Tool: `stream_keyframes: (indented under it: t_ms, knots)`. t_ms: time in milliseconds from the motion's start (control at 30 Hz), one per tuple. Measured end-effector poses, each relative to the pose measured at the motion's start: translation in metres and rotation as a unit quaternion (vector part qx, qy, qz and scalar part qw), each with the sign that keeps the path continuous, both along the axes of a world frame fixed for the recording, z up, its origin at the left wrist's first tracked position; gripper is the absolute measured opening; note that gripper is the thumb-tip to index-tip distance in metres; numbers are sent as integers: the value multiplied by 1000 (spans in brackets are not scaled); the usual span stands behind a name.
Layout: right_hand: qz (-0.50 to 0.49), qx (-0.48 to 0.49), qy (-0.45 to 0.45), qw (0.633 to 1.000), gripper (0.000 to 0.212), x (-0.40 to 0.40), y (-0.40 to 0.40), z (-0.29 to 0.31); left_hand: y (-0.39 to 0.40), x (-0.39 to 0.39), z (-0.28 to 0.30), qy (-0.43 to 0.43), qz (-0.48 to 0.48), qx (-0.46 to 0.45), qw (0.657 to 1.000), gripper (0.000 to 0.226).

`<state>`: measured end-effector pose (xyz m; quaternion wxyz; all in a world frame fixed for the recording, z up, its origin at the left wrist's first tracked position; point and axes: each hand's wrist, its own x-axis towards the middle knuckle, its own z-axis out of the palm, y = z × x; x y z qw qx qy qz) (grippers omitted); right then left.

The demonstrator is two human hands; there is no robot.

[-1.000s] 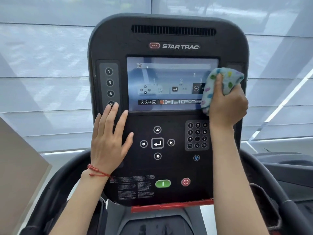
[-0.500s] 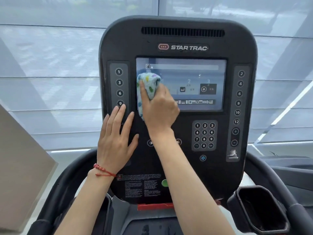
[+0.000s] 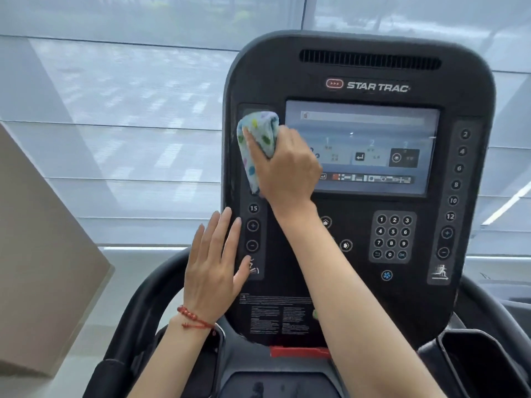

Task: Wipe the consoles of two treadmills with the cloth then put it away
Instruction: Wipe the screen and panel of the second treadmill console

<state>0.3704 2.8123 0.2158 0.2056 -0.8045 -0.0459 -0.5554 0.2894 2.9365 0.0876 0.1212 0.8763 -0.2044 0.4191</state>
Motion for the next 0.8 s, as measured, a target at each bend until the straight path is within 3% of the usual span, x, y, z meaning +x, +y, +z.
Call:
stream_keyframes:
  t_ms: [100,267,567,800]
  knots:
    - [-26,1,-32,999,45,18,0,32,1,-2,-4,2,0,2,1000,52]
    - [-28,-2,-2,1000,45,27,0,48,4,-1,-5,3,-13,-4,1000,53]
    - [-44,-71,-2,997,49,-24,11,-25,5,-6,-10,11,-26,-26,999,50]
    - [-35,-46,19,998,50,-63,7,-73,10,-20,-18,41,-35,-20,998,52]
